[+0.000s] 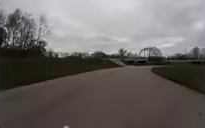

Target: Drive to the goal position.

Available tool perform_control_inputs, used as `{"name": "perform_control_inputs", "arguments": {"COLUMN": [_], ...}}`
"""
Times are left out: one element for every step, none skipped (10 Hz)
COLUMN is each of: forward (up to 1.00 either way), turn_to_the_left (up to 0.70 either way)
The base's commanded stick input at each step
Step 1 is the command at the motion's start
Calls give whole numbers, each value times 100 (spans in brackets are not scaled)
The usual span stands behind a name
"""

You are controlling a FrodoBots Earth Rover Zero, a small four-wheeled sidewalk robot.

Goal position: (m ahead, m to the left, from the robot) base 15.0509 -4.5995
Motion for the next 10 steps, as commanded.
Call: {"name": "perform_control_inputs", "arguments": {"forward": [100,100,100,100,100,100,100,100,100,100], "turn_to_the_left": [0,0,0,0,0,0,0,0,0,0]}}
